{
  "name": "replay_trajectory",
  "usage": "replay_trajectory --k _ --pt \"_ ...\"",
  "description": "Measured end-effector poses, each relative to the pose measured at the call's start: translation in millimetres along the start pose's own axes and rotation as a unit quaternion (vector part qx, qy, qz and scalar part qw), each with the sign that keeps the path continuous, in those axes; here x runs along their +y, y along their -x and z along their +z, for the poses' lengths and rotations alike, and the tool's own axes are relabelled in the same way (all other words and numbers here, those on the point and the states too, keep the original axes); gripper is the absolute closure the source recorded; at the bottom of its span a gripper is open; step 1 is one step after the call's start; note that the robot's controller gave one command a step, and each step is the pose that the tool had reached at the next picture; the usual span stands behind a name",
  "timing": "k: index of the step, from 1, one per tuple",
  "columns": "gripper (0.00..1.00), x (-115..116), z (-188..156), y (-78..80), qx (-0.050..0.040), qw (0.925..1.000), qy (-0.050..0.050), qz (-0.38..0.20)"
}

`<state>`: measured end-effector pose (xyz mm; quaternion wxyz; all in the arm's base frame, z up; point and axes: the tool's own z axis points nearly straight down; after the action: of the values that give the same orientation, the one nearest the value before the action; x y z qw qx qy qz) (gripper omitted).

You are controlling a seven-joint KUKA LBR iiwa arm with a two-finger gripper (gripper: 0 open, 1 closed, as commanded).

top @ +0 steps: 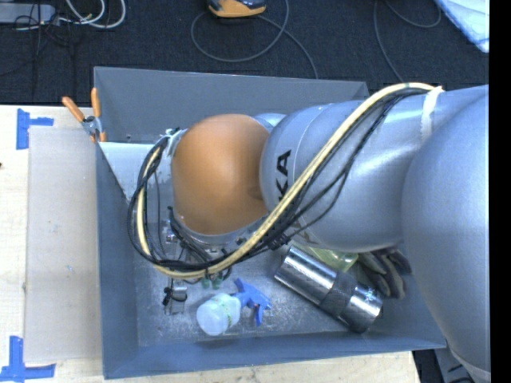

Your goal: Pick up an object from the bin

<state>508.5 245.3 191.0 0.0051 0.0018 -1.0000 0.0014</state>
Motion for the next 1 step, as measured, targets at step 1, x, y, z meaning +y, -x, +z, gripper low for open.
replay_trajectory --k 1 --pt "0.0 -1.6 -4.3 2.2 -0.0037 1.0 0.001 0.003"
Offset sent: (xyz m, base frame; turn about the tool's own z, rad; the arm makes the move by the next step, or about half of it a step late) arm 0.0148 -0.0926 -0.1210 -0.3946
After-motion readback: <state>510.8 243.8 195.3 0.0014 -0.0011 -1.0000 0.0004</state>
